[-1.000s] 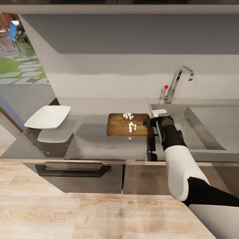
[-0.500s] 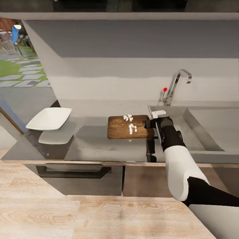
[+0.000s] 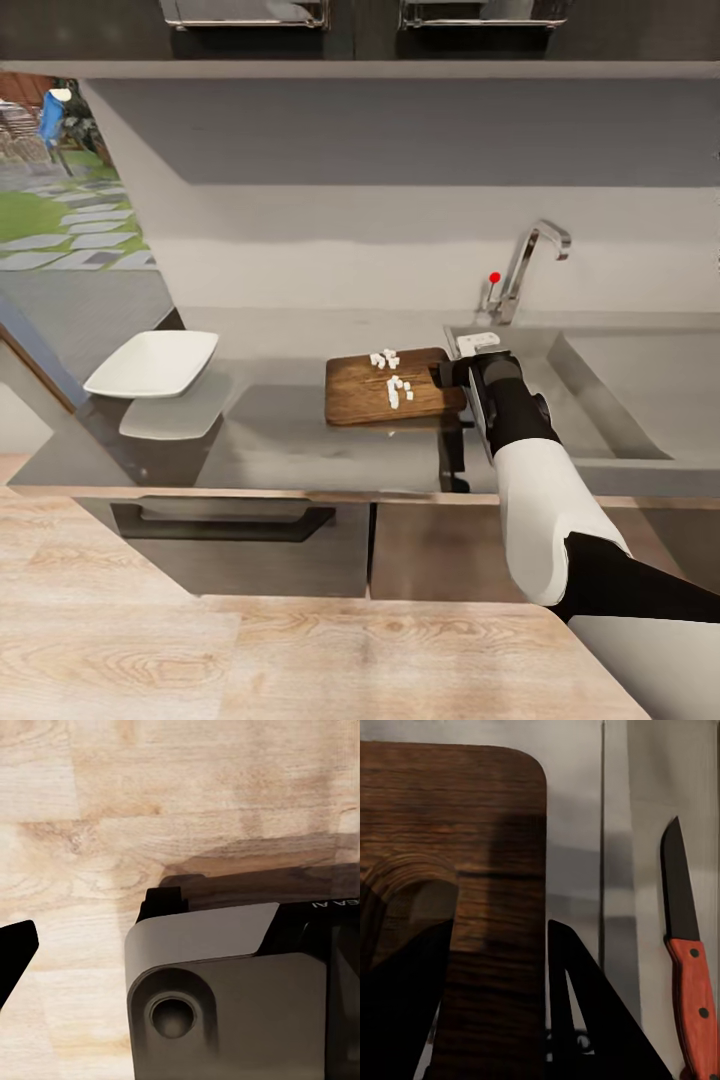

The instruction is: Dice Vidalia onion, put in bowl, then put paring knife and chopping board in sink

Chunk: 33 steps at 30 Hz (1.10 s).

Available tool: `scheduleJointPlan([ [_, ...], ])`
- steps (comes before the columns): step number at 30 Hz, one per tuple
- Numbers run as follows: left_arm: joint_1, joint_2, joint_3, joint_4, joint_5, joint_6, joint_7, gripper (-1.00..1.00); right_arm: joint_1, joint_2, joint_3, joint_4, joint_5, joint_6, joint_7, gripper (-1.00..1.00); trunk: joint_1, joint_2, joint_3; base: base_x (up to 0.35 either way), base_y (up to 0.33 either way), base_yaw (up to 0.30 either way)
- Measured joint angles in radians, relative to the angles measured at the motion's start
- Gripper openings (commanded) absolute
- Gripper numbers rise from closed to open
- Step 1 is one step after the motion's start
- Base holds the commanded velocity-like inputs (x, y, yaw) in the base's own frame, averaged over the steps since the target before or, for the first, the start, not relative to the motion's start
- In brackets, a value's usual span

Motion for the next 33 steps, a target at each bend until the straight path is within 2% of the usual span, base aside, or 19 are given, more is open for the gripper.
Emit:
scheduleJointPlan([
  [33,0.0,0.0,0.0,0.0,0.0,0.0,0.0,1.0,0.0,0.0,-0.001,0.006,-0.005,0.0,0.002,-1.0,0.0,0.0,0.052,0.0,0.0,-0.037],
])
